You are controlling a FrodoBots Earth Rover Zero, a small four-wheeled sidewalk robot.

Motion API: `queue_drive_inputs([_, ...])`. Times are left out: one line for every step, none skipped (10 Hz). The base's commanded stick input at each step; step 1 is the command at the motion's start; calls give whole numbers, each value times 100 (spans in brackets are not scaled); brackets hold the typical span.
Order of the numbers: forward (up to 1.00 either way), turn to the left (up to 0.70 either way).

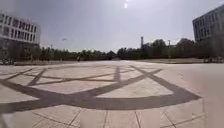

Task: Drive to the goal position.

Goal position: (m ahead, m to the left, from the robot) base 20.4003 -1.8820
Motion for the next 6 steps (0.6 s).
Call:
queue_drive_inputs([100,0])
queue_drive_inputs([100,0])
queue_drive_inputs([100,0])
queue_drive_inputs([100,5])
queue_drive_inputs([100,13])
queue_drive_inputs([100,21])
